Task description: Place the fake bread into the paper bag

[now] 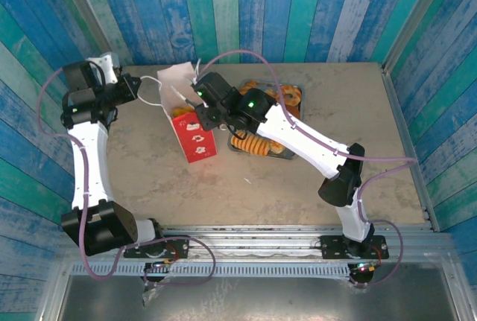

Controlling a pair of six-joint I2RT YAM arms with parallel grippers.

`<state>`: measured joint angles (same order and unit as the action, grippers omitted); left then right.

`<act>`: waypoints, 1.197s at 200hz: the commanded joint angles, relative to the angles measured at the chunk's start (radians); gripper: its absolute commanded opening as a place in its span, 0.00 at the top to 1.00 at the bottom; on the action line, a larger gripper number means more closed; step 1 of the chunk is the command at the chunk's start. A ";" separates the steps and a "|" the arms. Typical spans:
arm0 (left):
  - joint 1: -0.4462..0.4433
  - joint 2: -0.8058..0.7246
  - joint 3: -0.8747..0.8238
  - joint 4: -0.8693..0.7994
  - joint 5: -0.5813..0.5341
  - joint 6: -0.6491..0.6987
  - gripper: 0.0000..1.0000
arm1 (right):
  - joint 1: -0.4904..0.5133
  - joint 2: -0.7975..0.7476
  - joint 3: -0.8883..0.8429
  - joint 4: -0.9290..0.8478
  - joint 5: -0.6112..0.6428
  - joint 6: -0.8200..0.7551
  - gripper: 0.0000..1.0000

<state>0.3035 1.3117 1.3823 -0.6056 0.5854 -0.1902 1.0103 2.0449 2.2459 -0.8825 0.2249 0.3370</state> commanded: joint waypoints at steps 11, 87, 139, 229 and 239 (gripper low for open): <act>-0.001 -0.040 -0.012 0.017 0.021 0.012 1.00 | -0.006 -0.031 0.028 0.023 -0.005 0.007 0.56; -0.002 -0.042 -0.011 0.039 0.062 -0.012 0.97 | -0.006 -0.123 0.032 0.073 -0.073 0.011 0.56; -0.001 -0.051 -0.008 0.090 0.074 -0.068 0.67 | -0.006 -0.225 0.014 0.123 -0.116 0.026 0.57; -0.003 -0.195 -0.045 0.139 -0.027 -0.111 0.20 | -0.090 -0.471 -0.229 0.162 -0.121 0.052 0.56; -0.001 -0.206 -0.051 0.133 -0.034 -0.108 0.17 | -0.114 -0.506 -0.277 0.162 -0.123 0.063 0.56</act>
<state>0.3035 1.1591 1.3499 -0.4923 0.5816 -0.2966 0.9409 1.6077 2.0487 -0.7471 0.0994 0.3691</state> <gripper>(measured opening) 0.801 0.439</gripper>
